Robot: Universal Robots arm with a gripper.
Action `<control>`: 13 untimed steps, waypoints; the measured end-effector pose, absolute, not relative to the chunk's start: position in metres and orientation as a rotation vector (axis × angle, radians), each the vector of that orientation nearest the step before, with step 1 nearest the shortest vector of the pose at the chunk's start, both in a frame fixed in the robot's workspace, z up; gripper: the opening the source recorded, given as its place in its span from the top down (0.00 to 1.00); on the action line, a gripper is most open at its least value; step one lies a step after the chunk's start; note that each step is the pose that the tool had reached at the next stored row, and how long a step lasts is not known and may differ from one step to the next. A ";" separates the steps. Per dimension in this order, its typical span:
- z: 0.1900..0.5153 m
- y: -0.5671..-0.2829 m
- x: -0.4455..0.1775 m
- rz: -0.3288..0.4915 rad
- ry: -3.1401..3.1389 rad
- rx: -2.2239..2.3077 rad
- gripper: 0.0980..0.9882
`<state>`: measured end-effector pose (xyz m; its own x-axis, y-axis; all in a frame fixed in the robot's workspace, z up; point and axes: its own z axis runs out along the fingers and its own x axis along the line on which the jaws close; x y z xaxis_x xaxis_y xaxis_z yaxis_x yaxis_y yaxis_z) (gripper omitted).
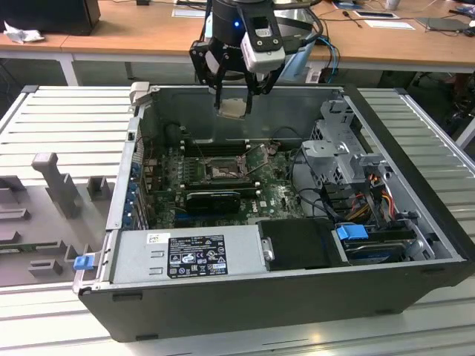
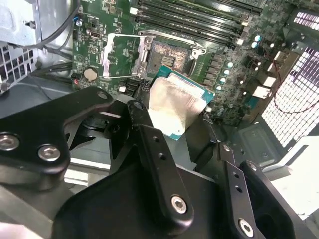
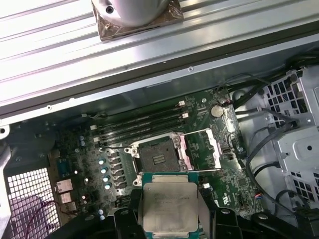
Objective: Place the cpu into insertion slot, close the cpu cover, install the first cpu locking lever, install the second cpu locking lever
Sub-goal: 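Place the cpu into insertion slot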
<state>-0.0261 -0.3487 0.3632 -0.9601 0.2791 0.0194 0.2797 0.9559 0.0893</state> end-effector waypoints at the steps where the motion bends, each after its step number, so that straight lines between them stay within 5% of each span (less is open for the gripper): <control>1: 0.363 -0.349 -0.026 -0.143 -3.100 -0.447 0.51; 13: 0.356 -0.349 -0.026 -0.143 -3.075 -0.618 0.51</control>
<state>-0.0261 -0.3487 0.3563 -0.9225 0.3856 0.0194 0.3857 0.9183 0.0892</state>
